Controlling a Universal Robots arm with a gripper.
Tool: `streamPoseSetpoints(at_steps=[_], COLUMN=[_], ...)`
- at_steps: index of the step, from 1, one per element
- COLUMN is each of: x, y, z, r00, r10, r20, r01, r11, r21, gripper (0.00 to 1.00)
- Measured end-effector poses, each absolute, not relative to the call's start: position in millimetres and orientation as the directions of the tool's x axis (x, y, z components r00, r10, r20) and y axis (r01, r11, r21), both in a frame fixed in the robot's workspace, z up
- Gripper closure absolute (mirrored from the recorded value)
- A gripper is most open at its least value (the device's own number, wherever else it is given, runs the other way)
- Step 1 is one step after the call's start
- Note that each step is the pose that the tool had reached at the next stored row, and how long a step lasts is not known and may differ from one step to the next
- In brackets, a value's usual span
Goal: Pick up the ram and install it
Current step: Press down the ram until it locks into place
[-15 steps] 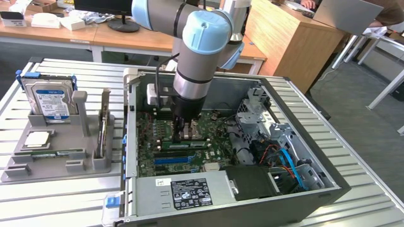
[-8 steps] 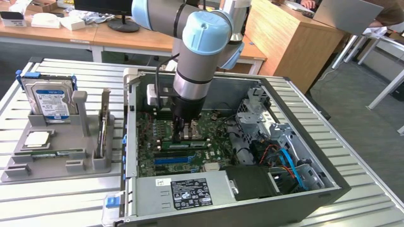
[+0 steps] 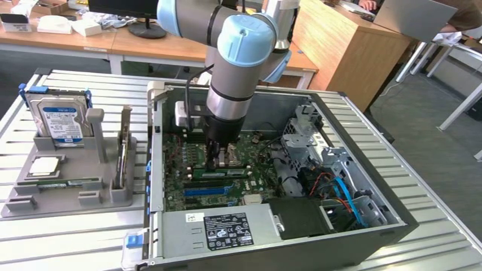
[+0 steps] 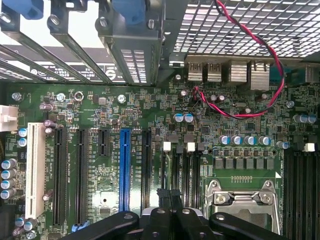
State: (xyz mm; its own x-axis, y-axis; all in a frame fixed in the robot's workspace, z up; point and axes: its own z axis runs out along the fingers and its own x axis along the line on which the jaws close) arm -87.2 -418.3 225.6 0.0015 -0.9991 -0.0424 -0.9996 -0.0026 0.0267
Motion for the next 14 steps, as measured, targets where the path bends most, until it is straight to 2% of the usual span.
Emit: streamPoseSetpoints(at_steps=[14], x=[-87.3], y=[-418.3], z=[223.3], r00=[0.001], r10=[-0.999], r20=[-0.042], r01=[-1.0], r11=[-0.003], r21=[0.027], gripper=[0.9])
